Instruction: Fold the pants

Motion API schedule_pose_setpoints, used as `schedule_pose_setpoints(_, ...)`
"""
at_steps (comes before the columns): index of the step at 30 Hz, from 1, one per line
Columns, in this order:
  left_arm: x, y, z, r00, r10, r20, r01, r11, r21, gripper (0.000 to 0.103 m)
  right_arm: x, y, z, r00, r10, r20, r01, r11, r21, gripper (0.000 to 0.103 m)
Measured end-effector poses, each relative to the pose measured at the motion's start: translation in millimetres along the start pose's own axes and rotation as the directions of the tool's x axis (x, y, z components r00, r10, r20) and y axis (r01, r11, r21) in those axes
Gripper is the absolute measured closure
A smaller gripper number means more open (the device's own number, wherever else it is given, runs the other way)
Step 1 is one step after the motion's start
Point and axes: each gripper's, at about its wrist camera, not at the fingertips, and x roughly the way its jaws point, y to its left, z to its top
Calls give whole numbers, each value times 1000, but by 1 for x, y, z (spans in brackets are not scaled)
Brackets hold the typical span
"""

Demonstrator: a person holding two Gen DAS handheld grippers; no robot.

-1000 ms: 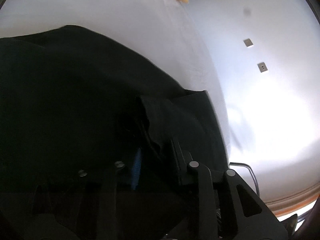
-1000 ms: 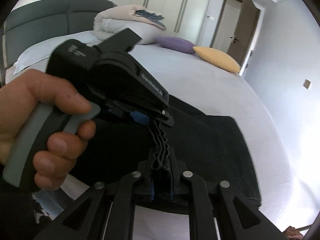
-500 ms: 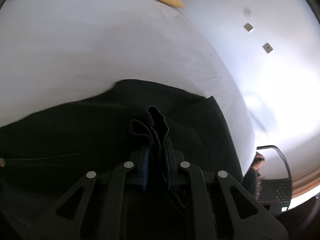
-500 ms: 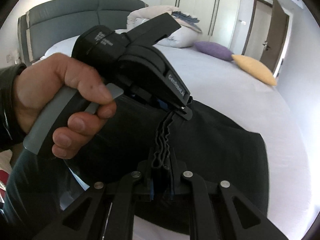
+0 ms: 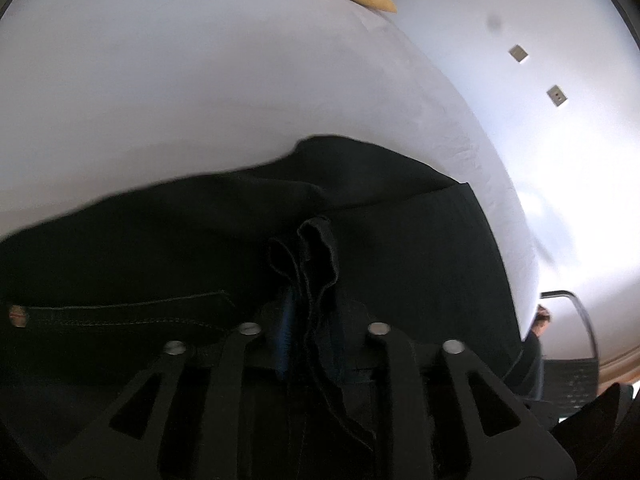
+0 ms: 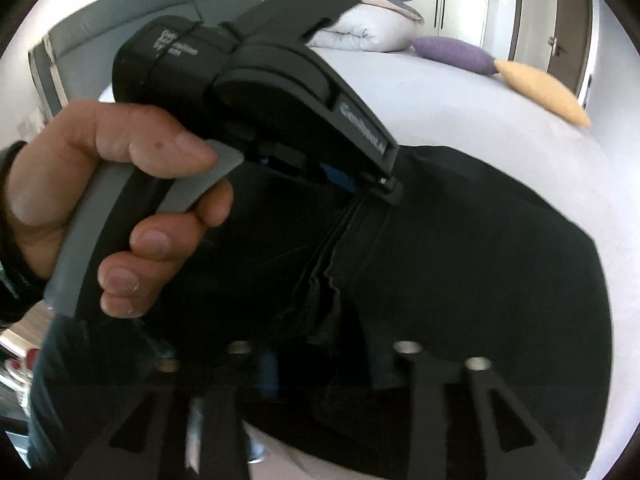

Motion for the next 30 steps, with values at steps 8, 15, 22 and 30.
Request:
schedule_pose_setpoints(8, -54, -7, -10, 944, 275, 182, -291, 954, 70, 37, -46, -58, -22, 973, 221, 71, -230, 959, 164, 46)
schedule_pose_setpoints(15, 9, -75, -62, 946, 315, 79, -325, 919, 223, 42, -71, -177, -29, 920, 334, 204, -391, 786, 478, 87)
schedule_pose_setpoints(22, 18, -67, -68, 937, 338, 88, -349, 918, 187, 41, -13, -272, -25, 884, 429, 187, -434, 603, 670, 88)
schedule_pose_setpoints(30, 22, -63, -66, 934, 345, 90, -356, 915, 188, 41, 45, -310, -21, 864, 478, 155, -413, 499, 762, 102)
